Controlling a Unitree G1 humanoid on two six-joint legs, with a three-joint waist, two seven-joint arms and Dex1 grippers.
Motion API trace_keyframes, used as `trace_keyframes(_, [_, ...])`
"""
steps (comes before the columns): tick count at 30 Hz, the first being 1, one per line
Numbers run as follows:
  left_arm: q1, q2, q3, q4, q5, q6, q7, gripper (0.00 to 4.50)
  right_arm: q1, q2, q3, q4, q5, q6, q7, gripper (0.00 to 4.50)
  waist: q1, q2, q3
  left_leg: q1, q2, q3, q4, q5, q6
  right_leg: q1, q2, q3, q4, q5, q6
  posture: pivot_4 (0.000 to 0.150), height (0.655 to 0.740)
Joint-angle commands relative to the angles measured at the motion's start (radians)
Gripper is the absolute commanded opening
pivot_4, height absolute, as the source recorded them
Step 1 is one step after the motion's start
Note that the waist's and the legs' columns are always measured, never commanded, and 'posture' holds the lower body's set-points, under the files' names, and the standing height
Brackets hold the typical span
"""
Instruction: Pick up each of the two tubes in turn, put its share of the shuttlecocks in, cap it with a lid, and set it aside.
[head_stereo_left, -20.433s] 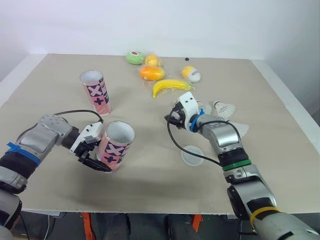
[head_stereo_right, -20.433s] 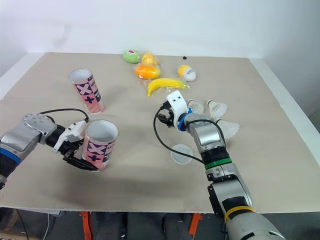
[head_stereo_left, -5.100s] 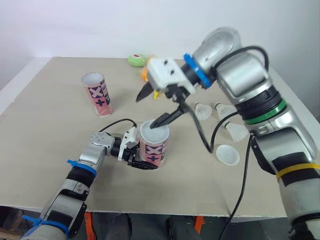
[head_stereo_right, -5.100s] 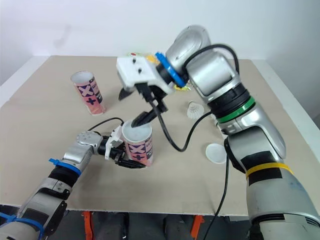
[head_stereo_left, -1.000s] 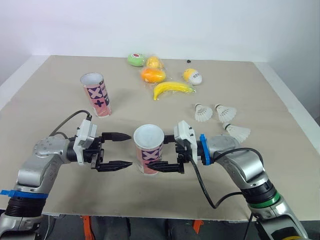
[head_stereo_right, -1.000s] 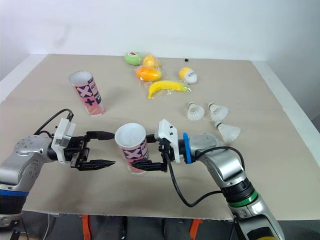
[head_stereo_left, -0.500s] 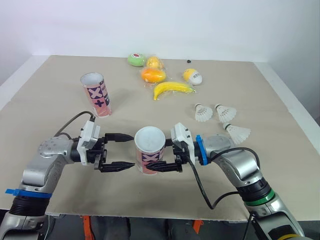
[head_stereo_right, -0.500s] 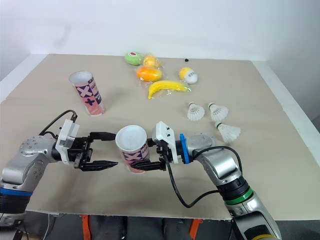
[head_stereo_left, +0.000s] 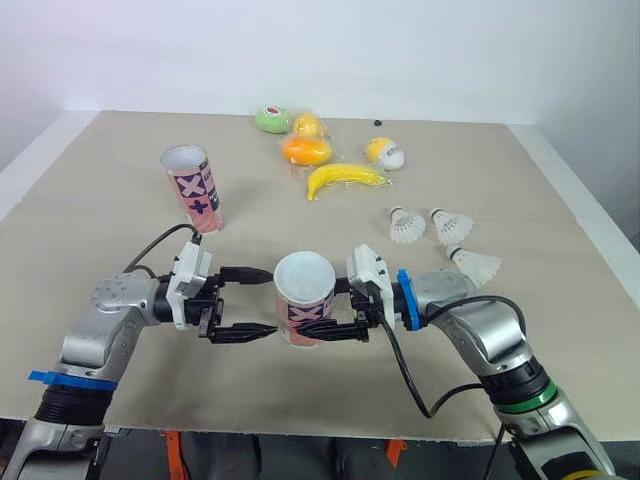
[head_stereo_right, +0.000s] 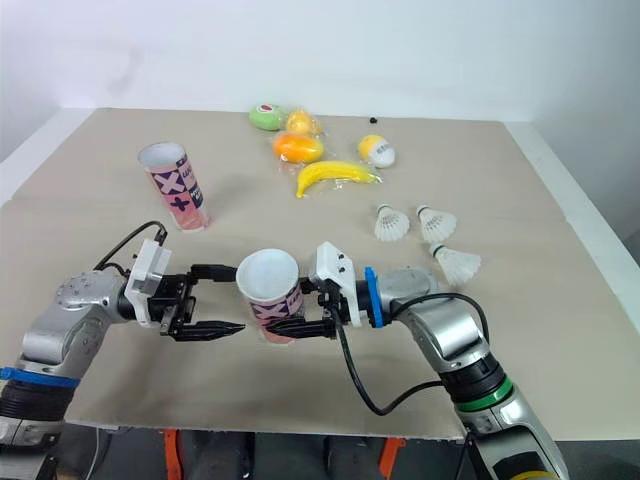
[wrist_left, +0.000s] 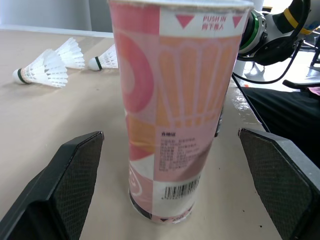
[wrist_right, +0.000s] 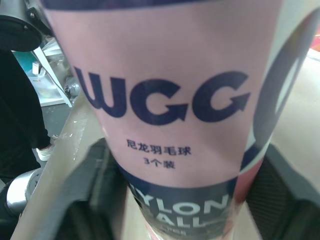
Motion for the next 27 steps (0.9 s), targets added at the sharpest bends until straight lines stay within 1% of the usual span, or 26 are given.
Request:
trace_keyframes(1, [-0.016, -0.003, 0.000, 0.002, 0.003, -0.019, -0.006, 4.50, 0.002, -0.009, -0.033, -0.045, 0.019, 0.003, -0.006, 2.87, 0.000, 0.000, 0.000, 0.000, 0.000, 0.000, 0.000, 0.000, 0.000, 0.000, 0.000, 0.000, 0.000, 0.000, 0.000, 0.150, 0.7321])
trace_keyframes(4, [-0.024, -0.010, -0.005, 0.009, 0.008, -0.025, -0.008, 4.50, -0.004, -0.013, -0.049, -0.048, 0.024, 0.009, -0.013, 2.87, 0.000, 0.000, 0.000, 0.000, 0.000, 0.000, 0.000, 0.000, 0.000, 0.000, 0.000, 0.000, 0.000, 0.000, 0.000, 0.150, 0.7321])
trace_keyframes(7, [-0.039, -0.023, -0.012, 0.016, 0.011, -0.025, -0.004, 4.50, -0.016, -0.027, -0.099, -0.065, 0.064, 0.029, -0.019, 2.87, 0.000, 0.000, 0.000, 0.000, 0.000, 0.000, 0.000, 0.000, 0.000, 0.000, 0.000, 0.000, 0.000, 0.000, 0.000, 0.150, 0.7321])
trace_keyframes(9, [-0.055, -0.038, -0.017, 0.021, 0.008, -0.019, 0.005, 4.50, -0.028, -0.040, -0.166, -0.081, 0.121, 0.058, -0.025, 2.87, 0.002, 0.000, 0.000, 0.000, 0.000, 0.000, 0.001, 0.000, 0.000, 0.000, 0.000, 0.000, 0.000, 0.000, 0.000, 0.150, 0.7321])
trace_keyframes(10, [-0.068, -0.048, -0.022, 0.027, 0.009, -0.018, 0.008, 4.50, -0.036, -0.061, -0.229, -0.075, 0.151, 0.070, -0.034, 2.87, 0.002, 0.000, 0.000, 0.000, 0.000, 0.000, 0.001, 0.000, 0.000, 0.000, 0.000, 0.000, 0.000, 0.000, 0.001, 0.150, 0.7321])
trace_keyframes(14, [-0.119, -0.101, -0.031, 0.047, 0.005, -0.003, 0.040, 4.50, -0.044, -0.181, -0.432, 0.007, 0.184, 0.073, -0.059, 2.87, 0.011, 0.000, 0.000, -0.001, -0.001, -0.001, 0.002, 0.000, 0.000, 0.001, -0.001, 0.000, 0.000, 0.001, 0.002, 0.150, 0.7321])
trace_keyframes(16, [-0.144, -0.130, -0.041, 0.068, 0.013, -0.004, 0.056, 4.50, -0.063, -0.241, -0.526, 0.112, 0.160, 0.061, -0.110, 2.87, 0.012, 0.000, 0.000, -0.001, -0.002, -0.001, 0.002, 0.000, 0.000, 0.002, -0.001, 0.000, -0.001, 0.001, 0.002, 0.150, 0.7321])
trace_keyframes(18, [-0.167, -0.163, -0.057, 0.094, 0.033, -0.020, 0.071, 4.50, -0.097, -0.301, -0.608, 0.267, 0.109, 0.033, -0.191, 2.87, 0.014, 0.000, 0.000, 0.000, -0.002, -0.001, 0.002, 0.000, 0.000, 0.002, -0.001, 0.000, 0.000, 0.001, 0.002, 0.150, 0.7321])
trace_keyframes(21, [-0.194, -0.216, -0.084, 0.127, 0.067, -0.037, 0.105, 4.50, -0.141, -0.377, -0.686, 0.485, 0.040, 0.000, -0.318, 2.87, 0.014, 0.000, 0.000, 0.000, -0.002, 0.000, 0.002, 0.000, 0.000, 0.002, -0.001, 0.001, -0.001, 0.002, 0.001, 0.150, 0.7321])
trace_keyframes(23, [-0.208, -0.249, -0.094, 0.143, 0.078, -0.045, 0.128, 4.50, -0.142, -0.408, -0.723, 0.567, 0.008, -0.019, -0.374, 2.87, 0.013, 0.000, 0.000, 0.000, -0.003, 0.000, 0.002, 0.000, 0.001, 0.002, -0.001, 0.002, -0.001, 0.004, -0.003, 0.150, 0.7321])
trace_keyframes(27, [-0.245, -0.304, -0.103, 0.176, 0.089, -0.045, 0.161, 4.50, -0.095, -0.422, -0.767, 0.641, -0.023, -0.037, -0.444, 2.87, 0.012, 0.002, 0.000, 0.000, -0.003, 0.000, 0.001, -0.001, 0.002, 0.001, -0.001, 0.003, -0.001, 0.004, -0.004, 0.150, 0.7321])
